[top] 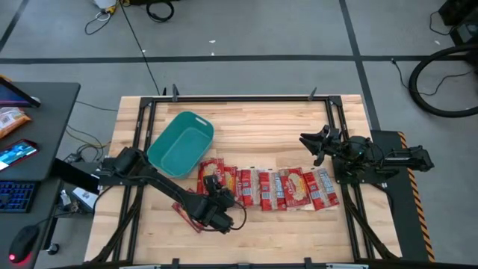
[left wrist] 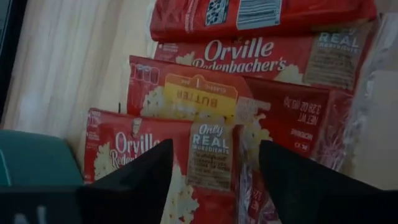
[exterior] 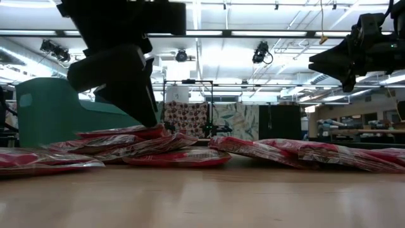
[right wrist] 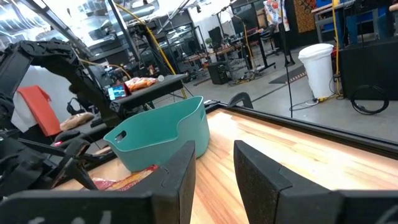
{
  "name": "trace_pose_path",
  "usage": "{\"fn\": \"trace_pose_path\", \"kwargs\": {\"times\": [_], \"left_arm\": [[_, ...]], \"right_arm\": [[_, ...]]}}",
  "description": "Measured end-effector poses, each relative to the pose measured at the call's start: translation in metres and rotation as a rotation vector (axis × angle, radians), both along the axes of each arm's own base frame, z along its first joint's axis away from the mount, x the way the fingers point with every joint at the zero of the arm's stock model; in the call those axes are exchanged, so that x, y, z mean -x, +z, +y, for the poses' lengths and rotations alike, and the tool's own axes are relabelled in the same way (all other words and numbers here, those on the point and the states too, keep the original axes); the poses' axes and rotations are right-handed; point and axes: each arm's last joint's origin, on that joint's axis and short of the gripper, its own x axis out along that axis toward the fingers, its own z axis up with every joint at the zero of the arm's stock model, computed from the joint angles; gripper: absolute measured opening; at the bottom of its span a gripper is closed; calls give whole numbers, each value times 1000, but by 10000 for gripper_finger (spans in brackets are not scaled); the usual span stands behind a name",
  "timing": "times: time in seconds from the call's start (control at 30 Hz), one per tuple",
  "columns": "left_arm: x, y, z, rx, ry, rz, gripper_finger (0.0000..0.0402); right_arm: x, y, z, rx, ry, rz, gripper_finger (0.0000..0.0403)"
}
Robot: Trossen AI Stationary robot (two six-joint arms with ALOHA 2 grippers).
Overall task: Sort popcorn bags into baskets
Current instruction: Put the red popcorn bag into the green bin
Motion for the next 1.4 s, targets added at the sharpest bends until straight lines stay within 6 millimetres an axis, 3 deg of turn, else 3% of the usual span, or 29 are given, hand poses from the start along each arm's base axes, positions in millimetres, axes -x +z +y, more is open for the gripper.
{"fn": "trace_pose_path", "kwargs": {"times": [0.17, 0.37, 0.6, 0.73, 1.0, 1.07, 1.2, 1.4], "left_arm": [[0, -1, 1, -2, 0, 4, 210], [-6, -26, -3, -22, -46, 77, 199], [-5, -31, 1, -66, -36, 108, 190], [-5, -31, 1, -65, -36, 111, 148], [-5, -31, 0, -62, -35, 110, 15], [-5, -31, 2, -59, -31, 111, 9], [-15, -14, 3, -36, -21, 121, 7], [-29, 41, 4, -47, -15, 147, 3]], "right_arm": [[0, 0, 0, 0, 0, 0, 115], [0, 0, 0, 0, 0, -1, 115], [0, 0, 0, 0, 0, -2, 115], [0, 0, 0, 0, 0, -2, 115], [0, 0, 0, 0, 0, -1, 115], [0, 0, 0, 0, 0, -1, 115], [0, 0, 0, 0, 0, -1, 115], [0, 0, 0, 0, 0, -1, 115]]}}
